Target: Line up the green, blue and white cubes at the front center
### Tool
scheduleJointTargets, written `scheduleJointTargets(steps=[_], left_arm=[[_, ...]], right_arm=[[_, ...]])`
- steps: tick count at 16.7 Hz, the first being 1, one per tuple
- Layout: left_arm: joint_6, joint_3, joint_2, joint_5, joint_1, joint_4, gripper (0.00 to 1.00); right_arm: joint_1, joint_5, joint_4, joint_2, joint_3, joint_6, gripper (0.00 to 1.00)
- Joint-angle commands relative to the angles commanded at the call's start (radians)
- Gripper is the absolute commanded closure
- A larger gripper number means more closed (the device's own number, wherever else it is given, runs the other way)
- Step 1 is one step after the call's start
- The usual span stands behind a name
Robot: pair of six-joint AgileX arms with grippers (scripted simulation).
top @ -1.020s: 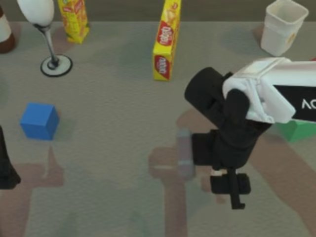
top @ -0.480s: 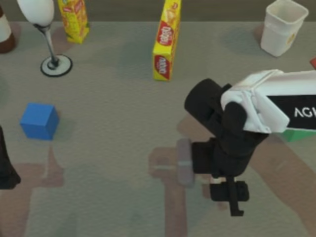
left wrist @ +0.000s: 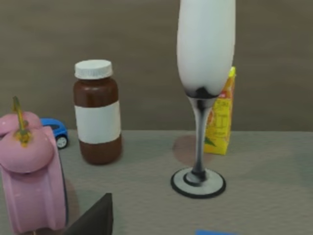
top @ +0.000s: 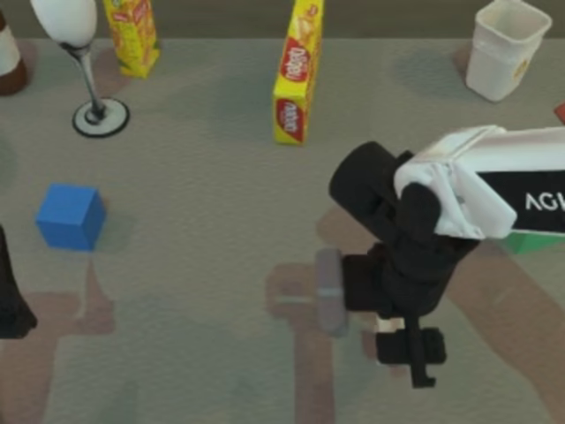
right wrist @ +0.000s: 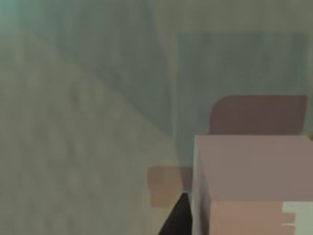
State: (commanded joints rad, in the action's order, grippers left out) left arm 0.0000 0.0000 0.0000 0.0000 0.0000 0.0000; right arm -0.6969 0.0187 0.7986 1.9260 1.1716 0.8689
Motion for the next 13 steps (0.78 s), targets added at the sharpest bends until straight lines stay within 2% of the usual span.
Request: scheduleJointTargets(steps=[3, 4, 13], left_arm=[[0.000, 0.000, 0.000, 0.000, 0.000, 0.000, 0.00], [0.000, 0.000, 0.000, 0.000, 0.000, 0.000, 0.00], [0.000, 0.000, 0.000, 0.000, 0.000, 0.000, 0.00]], right_arm=[[0.000, 0.000, 0.000, 0.000, 0.000, 0.000, 0.02], [0.000, 0.000, 0.000, 0.000, 0.000, 0.000, 0.00], [0.001, 0.000, 0.004, -0.002, 0.003, 0.001, 0.00]])
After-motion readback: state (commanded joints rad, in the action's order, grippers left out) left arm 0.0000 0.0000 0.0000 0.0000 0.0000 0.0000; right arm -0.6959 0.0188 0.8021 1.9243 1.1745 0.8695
